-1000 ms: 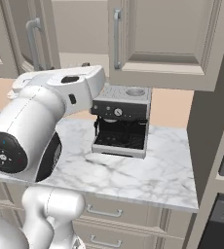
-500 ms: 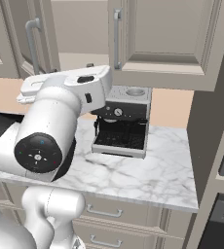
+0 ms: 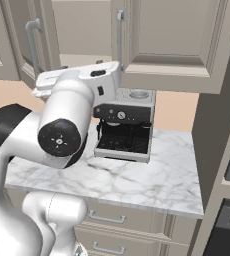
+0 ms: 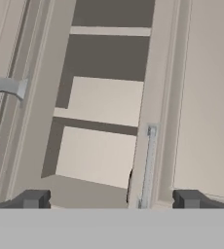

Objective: Open the cabinet directly in front. Then move the wine and the mug to the dining counter with the jar on it.

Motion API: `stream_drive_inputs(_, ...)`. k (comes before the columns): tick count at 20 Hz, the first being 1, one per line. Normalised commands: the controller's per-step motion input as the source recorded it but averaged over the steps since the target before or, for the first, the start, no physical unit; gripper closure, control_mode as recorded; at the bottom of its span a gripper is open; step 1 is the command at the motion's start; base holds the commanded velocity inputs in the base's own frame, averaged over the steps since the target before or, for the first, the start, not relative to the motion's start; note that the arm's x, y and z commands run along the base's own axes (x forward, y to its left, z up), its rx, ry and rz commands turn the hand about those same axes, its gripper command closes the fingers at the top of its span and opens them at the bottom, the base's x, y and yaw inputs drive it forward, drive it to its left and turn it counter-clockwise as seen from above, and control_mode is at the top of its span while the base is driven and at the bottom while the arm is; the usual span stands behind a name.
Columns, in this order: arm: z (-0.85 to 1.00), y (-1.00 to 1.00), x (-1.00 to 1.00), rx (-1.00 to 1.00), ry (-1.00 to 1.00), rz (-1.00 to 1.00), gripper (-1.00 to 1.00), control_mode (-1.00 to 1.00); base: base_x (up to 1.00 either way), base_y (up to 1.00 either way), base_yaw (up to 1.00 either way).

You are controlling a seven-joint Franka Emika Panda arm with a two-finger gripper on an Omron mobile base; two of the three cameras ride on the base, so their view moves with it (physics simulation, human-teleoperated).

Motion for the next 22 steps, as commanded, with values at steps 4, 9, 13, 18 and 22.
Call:
stream_drive_inputs(4,-0.03,0.00,0.37,0.00,0.00,0.01,-1.00,-1.00,0.00,0.00,0.00)
stream_drive_inputs(9,0.00,0.00,0.26,0.00,0.01,0.09,-1.00,-1.00,0.00,0.00,0.00)
stream_drive_inputs(13,0.00,0.00,0.17,0.00,0.02,0.15,-1.00,-1.00,0.00,0.00,0.00)
stream_drive_inputs(18,0.00,0.03,0.19,0.00,0.02,0.11,-1.00,-1.00,0.00,0.00,0.00)
stream_drive_inputs(22,0.00,0.14,0.18,0.00,0.02,0.06,-1.00,-1.00,0.00,0.00,0.00)
